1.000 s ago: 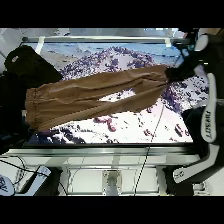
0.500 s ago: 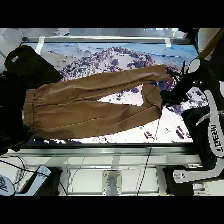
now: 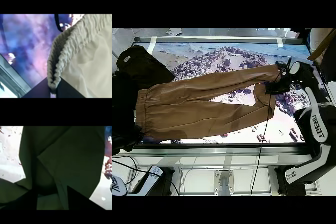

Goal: Fold the clothes and pants, and hang the long-sleeved shirts on hangers.

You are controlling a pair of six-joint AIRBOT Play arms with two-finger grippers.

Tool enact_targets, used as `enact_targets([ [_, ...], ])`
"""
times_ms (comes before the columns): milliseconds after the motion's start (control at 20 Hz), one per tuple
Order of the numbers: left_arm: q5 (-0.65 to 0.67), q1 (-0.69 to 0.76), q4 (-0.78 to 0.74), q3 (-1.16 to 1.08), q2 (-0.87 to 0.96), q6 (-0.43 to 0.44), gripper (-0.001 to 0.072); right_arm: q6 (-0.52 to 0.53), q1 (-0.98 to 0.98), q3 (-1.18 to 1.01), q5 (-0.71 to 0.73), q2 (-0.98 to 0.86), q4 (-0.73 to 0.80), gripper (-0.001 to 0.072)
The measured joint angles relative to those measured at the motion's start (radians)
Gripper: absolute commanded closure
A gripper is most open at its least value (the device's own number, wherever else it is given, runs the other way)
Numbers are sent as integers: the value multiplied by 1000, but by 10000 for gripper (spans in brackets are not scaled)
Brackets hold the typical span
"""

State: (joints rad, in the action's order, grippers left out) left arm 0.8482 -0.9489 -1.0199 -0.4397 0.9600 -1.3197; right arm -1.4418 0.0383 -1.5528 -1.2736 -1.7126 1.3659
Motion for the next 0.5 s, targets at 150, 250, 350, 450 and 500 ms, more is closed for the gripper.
enact_targets([
  [150,5,0,0,0,0,0,683,25,-9,-4,13,-51,16,307],
  [250,7,0,0,0,0,0,683,36,-27,-6,38,-71,36,307],
  [350,7,0,0,0,0,0,683,49,-58,-6,64,-90,69,306],
  [450,8,0,0,0,0,0,683,61,-94,-6,88,-105,102,306],
  [500,8,0,0,0,0,0,683,64,-110,-6,98,-111,123,306],
])
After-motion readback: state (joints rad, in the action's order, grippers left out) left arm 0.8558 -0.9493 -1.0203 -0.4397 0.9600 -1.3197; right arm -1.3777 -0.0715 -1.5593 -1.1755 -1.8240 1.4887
